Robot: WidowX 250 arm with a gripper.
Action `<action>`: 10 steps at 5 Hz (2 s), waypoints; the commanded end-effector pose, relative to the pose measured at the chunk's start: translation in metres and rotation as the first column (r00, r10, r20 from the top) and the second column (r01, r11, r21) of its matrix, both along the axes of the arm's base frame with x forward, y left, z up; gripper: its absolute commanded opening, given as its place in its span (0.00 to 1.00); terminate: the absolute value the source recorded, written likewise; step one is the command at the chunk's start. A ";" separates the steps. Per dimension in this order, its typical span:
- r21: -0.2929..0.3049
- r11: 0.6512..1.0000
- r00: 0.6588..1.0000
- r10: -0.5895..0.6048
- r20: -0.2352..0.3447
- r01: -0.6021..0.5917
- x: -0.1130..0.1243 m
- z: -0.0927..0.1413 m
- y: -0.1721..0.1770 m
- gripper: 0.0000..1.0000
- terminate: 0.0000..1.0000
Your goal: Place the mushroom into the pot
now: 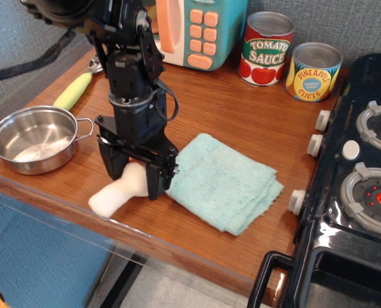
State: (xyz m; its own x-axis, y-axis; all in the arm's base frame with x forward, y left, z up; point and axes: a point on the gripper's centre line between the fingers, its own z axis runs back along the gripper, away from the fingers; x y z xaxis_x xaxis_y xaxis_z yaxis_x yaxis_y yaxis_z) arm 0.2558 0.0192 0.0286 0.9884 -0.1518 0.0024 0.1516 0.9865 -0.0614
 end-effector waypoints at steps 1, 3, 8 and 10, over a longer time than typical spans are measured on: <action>-0.016 1.000 0.999 -0.012 0.044 0.012 0.001 0.008 -0.003 0.00 0.00; 0.016 0.998 0.989 0.060 0.133 -0.062 0.002 0.045 0.016 0.00 0.00; 0.018 0.907 0.893 0.411 0.184 -0.421 0.018 0.065 0.127 0.00 0.00; 0.036 0.883 0.873 0.454 0.177 -0.467 0.009 0.066 0.131 1.00 0.00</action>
State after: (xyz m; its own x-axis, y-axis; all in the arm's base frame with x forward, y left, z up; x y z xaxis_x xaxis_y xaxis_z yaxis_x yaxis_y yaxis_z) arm 0.2695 0.1470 0.0796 0.9389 0.3190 0.1292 -0.3201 0.9473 -0.0130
